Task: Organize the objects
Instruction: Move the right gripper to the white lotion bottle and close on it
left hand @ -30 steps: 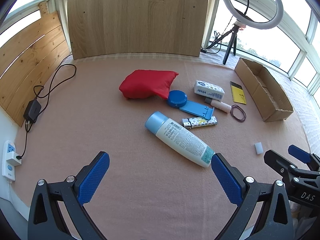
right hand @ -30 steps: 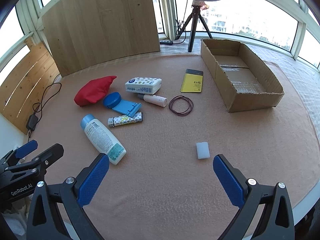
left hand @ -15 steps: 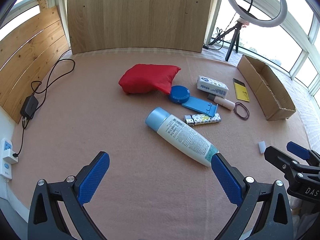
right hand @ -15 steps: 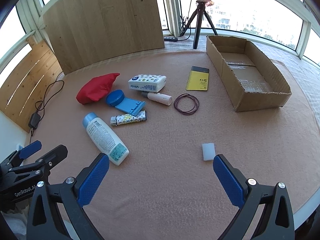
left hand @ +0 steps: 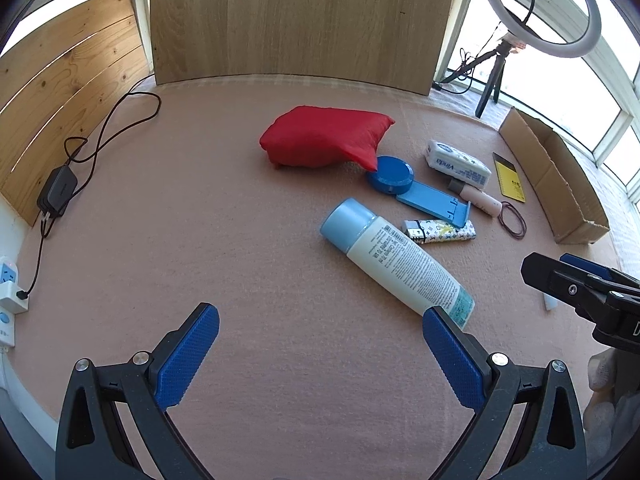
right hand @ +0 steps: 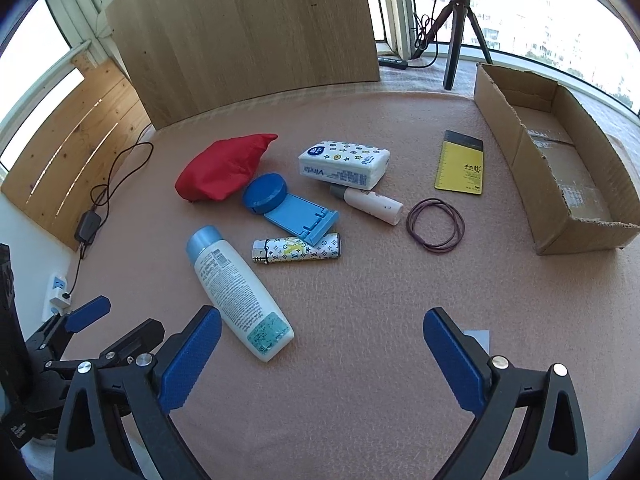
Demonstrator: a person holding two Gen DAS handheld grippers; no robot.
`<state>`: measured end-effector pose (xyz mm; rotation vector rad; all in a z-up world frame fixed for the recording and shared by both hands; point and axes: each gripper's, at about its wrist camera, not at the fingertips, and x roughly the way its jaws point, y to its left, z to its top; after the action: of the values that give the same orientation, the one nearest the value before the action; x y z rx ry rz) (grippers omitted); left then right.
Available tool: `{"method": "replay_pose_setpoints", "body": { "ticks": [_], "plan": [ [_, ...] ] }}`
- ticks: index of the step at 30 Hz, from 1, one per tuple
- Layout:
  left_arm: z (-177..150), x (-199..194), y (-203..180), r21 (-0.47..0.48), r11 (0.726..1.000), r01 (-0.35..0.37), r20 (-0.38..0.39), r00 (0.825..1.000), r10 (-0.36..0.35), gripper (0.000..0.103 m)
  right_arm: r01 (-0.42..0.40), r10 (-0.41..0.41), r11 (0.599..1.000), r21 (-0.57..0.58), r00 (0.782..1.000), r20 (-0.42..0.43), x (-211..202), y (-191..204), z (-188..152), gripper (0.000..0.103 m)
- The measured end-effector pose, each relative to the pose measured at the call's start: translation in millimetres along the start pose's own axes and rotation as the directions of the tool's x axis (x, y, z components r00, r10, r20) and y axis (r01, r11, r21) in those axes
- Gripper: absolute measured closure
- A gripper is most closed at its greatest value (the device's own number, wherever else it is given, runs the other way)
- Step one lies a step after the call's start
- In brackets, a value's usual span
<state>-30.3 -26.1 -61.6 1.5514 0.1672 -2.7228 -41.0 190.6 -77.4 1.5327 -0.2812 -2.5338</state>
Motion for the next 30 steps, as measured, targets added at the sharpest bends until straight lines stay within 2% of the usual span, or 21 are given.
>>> {"method": "replay_pose_setpoints", "body": {
  "ticks": [6, 8, 10, 11, 17, 24, 30],
  "plan": [
    [-4, -2, 17, -0.032, 0.999, -0.026, 0.003, 1.000, 0.026, 0.000, -0.081, 0.081, 0.997, -0.017, 0.996, -0.033, 17, 19, 14, 0.013],
    [-5, -3, 23, -0.043, 0.999, -0.034, 0.005, 0.999, 0.034, 0.000, -0.110, 0.109, 0.994, -0.024, 0.993, -0.055, 24, 26, 18, 0.017],
    [-7, -5, 29, -0.054, 0.998, -0.038, 0.007, 0.999, 0.039, 0.000, -0.143, 0.140, 0.989, -0.033, 0.987, -0.077, 32, 35, 22, 0.028],
    [-8, -6, 33, -0.058, 0.997, -0.040, 0.007, 0.999, 0.041, 0.001, -0.151, 0.148, 0.988, -0.039, 0.985, -0.087, 36, 39, 24, 0.029],
    [-17, -12, 47, -0.073, 0.996, -0.049, 0.012, 0.999, 0.050, 0.001, -0.174, 0.165, 0.984, -0.040, 0.972, -0.166, 67, 51, 28, 0.032],
    [-21, -14, 60, -0.099, 0.994, -0.057, 0.009, 0.998, 0.058, 0.001, -0.159, 0.150, 0.987, -0.028, 0.966, -0.210, 85, 51, 22, 0.033],
    [-23, -14, 63, -0.102, 0.993, -0.055, 0.007, 0.998, 0.056, 0.001, -0.209, 0.199, 0.978, -0.012, 0.944, -0.263, 93, 60, 15, 0.033]
  ]
}}
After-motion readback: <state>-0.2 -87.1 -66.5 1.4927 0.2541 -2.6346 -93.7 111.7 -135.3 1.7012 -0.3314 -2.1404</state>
